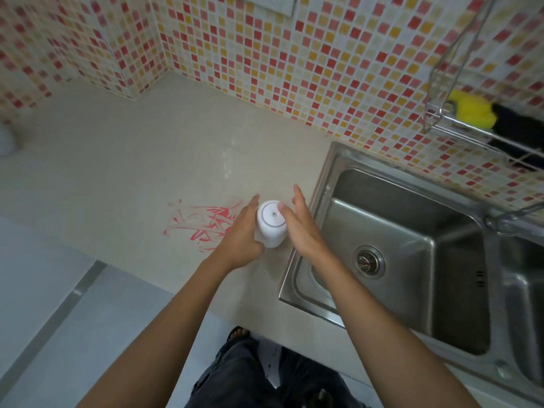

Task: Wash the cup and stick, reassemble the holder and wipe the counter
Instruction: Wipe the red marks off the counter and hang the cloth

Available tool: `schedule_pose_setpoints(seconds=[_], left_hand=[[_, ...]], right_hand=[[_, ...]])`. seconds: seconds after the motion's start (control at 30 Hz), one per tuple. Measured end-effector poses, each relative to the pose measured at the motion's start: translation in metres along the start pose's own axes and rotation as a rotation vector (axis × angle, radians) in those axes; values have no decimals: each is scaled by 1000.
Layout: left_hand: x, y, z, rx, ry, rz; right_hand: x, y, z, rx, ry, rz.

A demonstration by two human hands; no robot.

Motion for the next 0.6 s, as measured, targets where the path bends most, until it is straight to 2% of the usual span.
schedule_pose_setpoints(seconds=[0.1,0.2,0.43,0.53,0.6], left_hand=[[9,8,-24,106,36,-49],[38,6,-52,232,-30,-7],[203,-32,-46,389,-315,399],[280,-52,-19,437,-413,567],[321,-68,6,412,-516,643]], right_hand=[[-10,7,-25,172,-90,-99],[-30,20,-70,285,-18,-217],[-108,74,-226,638,128,-584],[-136,89,-287,775,208,-670],[-146,83,-321,828,265,-646]])
Point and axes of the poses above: each hand's wrist, its own y-axis away from the middle knuckle, its own z-axis out of the palm, x = y × z, the point moved 5 cm from there along -y, towards the middle knuckle, and after that the axes turned 11 degrees about -y, right-handed, at the moved point
